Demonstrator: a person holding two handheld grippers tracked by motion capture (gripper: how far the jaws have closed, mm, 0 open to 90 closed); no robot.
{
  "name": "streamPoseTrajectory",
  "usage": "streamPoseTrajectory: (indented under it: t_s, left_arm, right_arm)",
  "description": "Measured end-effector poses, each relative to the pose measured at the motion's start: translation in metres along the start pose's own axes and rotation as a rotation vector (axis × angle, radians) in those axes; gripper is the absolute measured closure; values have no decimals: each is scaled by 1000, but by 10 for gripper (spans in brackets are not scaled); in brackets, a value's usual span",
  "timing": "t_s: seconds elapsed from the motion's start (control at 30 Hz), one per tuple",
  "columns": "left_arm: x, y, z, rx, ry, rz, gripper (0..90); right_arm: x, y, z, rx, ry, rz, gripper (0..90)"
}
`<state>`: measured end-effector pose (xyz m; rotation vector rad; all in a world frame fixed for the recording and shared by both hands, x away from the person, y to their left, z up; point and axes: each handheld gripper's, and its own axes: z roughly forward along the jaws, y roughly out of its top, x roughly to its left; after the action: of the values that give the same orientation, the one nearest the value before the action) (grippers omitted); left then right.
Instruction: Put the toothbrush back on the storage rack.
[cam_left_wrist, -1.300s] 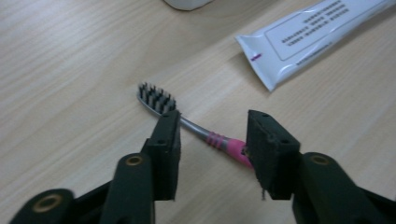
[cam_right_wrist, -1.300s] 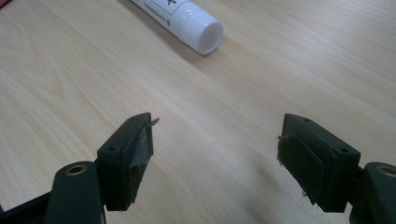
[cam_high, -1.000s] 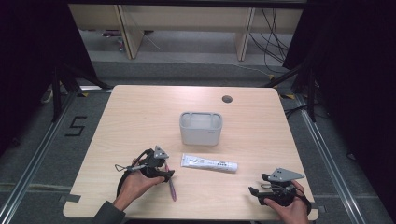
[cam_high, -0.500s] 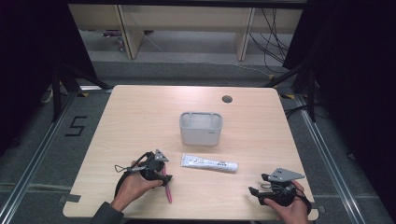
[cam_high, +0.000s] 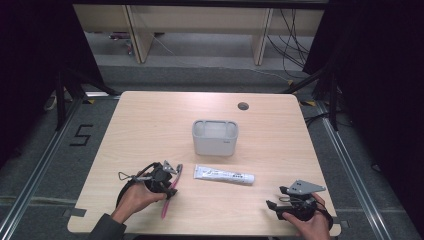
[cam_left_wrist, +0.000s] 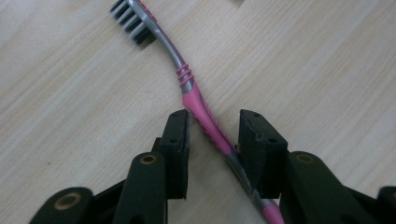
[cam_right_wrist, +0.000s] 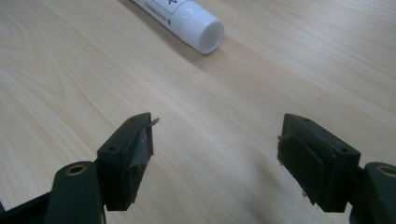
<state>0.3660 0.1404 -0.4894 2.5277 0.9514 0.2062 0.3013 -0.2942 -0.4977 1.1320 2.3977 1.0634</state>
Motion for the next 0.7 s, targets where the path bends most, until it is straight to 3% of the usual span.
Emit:
streamPoseTrajectory:
  t_s: [0.3,0.4,0.43,0.67,0.7]
  left_arm:
    - [6,1,-4,69,-15,50,767]
    - [9,1,-4,75,-9,58,788]
    - [10,2,-4,95,-20,44,803]
    - [12,8,-3,130,-17,75,809]
    - [10,10,-2,152,-15,74,811]
  right_arm:
    - [-1,0,0,-5,-4,-9,272]
    - [0,0,0,0,1,0,272]
    - [0,0,0,0,1,-4,272]
    - [0,0,0,0,1,-3,272]
    - [0,0,0,1,1,-2,272]
